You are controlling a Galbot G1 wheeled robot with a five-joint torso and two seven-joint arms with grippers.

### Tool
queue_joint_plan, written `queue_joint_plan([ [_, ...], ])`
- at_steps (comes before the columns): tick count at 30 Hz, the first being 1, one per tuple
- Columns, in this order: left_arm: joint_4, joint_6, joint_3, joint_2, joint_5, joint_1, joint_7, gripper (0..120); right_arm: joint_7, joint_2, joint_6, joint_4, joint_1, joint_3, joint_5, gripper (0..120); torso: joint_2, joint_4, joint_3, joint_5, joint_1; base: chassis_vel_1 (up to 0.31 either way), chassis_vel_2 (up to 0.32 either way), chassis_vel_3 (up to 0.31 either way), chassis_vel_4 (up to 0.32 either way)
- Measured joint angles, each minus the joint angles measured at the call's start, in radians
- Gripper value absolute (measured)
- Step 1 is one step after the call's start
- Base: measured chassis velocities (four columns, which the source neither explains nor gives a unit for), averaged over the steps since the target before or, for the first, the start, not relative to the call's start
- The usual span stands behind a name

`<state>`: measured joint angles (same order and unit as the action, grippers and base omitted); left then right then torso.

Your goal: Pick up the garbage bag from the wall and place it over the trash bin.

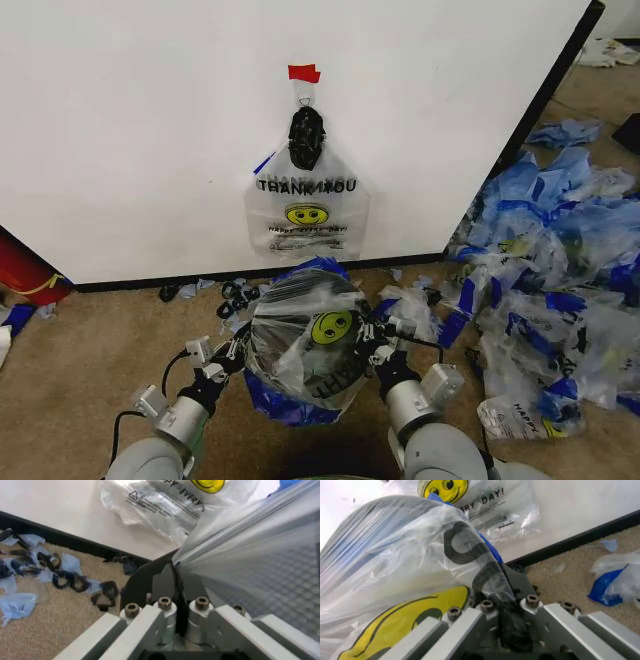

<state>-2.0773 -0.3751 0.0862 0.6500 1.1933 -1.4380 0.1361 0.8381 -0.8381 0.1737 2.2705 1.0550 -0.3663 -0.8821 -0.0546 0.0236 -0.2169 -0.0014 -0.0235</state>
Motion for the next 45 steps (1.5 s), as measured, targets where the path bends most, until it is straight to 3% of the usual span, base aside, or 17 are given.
queue_joint_plan([
  [6,-0.021,-0.001,0.017,-0.025,-0.013,-0.015,0.007,2,0.000,0.010,0.005,-0.013,0.005,0.012,0.010,0,0.000,0.0000,0.000,0.0002,0.000,0.000,0.000,0.000,0.000],
  [18,-0.067,0.000,0.049,-0.085,-0.015,-0.016,0.051,47,-0.010,-0.001,0.012,-0.044,0.004,0.023,0.015,0,0.000,0.0000,0.000,0.0002,0.000,0.000,0.000,0.000,0.000],
  [21,-0.069,0.000,0.053,-0.088,-0.014,-0.016,0.053,52,-0.011,-0.002,0.013,-0.047,0.004,0.025,0.016,0,0.000,0.0000,0.000,0.0001,0.000,0.000,0.000,0.000,0.000],
  [24,-0.067,-0.001,0.064,-0.091,-0.019,-0.013,0.070,68,-0.017,-0.003,0.017,-0.055,0.004,0.034,0.020,0,0.000,0.0000,0.000,0.0002,0.000,0.000,0.000,0.000,0.000],
  [32,-0.054,0.011,0.100,-0.085,-0.027,0.025,0.144,95,-0.035,0.006,0.028,-0.058,0.019,0.083,0.015,0,0.000,0.0002,0.000,0.0001,0.000,0.000,0.000,0.000,0.000],
  [45,-0.231,0.062,0.067,-0.061,0.183,0.005,0.162,96,-0.082,-0.012,0.050,-0.094,0.011,0.211,-0.058,0,0.000,0.0000,0.000,0.0004,0.000,0.000,0.000,0.000,0.000],
])
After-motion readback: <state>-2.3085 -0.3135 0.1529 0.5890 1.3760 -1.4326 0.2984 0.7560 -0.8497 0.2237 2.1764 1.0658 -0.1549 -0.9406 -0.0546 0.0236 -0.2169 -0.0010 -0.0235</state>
